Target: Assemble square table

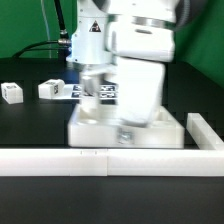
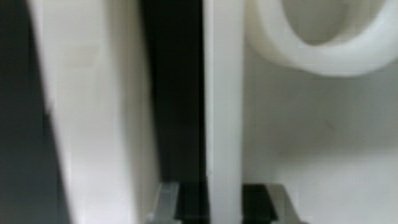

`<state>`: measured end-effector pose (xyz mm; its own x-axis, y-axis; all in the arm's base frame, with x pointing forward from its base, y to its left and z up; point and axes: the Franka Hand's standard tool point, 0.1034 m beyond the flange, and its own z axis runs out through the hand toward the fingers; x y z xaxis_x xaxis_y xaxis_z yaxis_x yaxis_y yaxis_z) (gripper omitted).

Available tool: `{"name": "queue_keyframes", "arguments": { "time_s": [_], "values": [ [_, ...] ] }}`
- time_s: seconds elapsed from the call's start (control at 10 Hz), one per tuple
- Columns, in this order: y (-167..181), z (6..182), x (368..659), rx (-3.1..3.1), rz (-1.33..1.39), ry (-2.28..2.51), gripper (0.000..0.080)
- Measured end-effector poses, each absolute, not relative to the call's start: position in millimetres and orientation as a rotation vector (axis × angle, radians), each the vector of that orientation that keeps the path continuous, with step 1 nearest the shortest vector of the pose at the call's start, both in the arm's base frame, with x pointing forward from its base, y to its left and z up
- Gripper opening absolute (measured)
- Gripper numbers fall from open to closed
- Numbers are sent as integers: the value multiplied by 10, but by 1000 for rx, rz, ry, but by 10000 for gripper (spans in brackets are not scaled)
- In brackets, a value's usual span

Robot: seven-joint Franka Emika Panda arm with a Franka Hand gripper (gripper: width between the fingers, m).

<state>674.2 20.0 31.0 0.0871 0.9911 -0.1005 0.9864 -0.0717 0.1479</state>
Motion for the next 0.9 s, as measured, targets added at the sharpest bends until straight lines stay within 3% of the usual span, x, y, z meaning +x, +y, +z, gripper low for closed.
{"name": "queue_keyframes", "arguments": {
  "time_s": [0.1, 0.6, 0.7, 0.8, 0.9],
  "values": [
    [378, 343, 6897, 2168, 80, 2005, 48],
    [447, 306, 6898, 2193, 26, 2008, 48],
    [447, 308, 6882, 2196, 17, 2010, 225],
    [437, 304, 6881, 2198, 17, 2009, 225],
    [431, 303, 6881, 2199, 17, 2008, 407]
  ]
}}
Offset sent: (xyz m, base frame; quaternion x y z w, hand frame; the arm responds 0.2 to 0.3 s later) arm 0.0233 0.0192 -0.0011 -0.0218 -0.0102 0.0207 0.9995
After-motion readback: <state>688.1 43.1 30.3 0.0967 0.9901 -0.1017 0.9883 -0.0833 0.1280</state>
